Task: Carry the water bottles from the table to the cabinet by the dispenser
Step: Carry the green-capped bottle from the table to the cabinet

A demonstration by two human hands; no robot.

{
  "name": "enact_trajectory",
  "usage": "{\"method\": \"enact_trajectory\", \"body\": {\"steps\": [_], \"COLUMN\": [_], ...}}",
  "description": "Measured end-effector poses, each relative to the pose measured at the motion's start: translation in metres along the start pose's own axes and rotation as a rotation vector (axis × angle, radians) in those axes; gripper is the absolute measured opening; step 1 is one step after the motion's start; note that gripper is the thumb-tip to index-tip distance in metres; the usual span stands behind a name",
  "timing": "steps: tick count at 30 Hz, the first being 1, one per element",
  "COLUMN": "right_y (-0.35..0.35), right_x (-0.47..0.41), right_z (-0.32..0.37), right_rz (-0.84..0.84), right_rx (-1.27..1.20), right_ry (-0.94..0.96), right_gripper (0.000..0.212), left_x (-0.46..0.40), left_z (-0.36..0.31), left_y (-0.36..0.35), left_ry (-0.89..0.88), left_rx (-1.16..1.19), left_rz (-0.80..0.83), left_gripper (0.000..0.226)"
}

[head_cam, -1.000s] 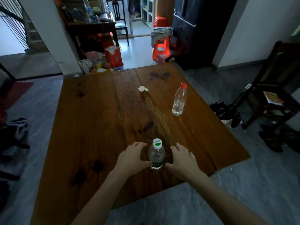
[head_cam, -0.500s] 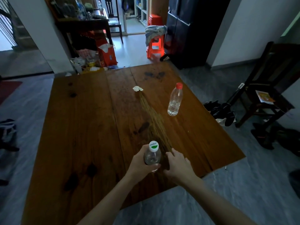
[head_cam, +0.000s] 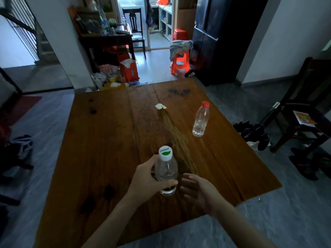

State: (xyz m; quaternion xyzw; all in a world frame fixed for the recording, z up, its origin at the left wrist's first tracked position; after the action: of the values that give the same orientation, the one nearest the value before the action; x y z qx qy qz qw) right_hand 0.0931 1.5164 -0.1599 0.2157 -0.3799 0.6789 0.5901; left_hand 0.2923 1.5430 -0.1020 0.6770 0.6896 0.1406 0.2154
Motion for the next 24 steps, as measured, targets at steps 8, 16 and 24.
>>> {"method": "enact_trajectory", "body": {"steps": [8, 16, 24], "right_y": [-0.030, -0.043, -0.077], "right_x": [0.016, 0.022, 0.026], "right_z": [-0.004, -0.011, -0.008], "right_rz": [0.190, 0.182, 0.195], "right_rx": [-0.248, -0.218, -0.180], "right_ry": [-0.191, -0.217, -0.203], "right_gripper": [0.057, 0.064, 0.066], "left_x": [-0.003, 0.007, 0.013], "left_z": [-0.044, -0.050, -0.042], "left_y": [0.026, 0.039, 0.074], "left_ry": [-0.108, -0.101, -0.063], "left_rx": [-0.042, -0.091, -0.061], "left_rz": [0.013, 0.019, -0.052], "left_gripper": [0.061, 0.062, 0.060]}}
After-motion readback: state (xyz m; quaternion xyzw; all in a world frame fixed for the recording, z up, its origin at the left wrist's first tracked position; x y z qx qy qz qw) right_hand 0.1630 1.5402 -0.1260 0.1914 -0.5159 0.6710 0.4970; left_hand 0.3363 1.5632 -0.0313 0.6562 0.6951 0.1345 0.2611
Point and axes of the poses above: each hand's wrist, its own x-axis away from the middle knuckle, its own y-axis out of the back of the hand, z = x × y, the point moved 3 cm from there along -x, towards the middle knuckle, and after that the axes turned 4 degrees about -x, right-handed, at the moved point
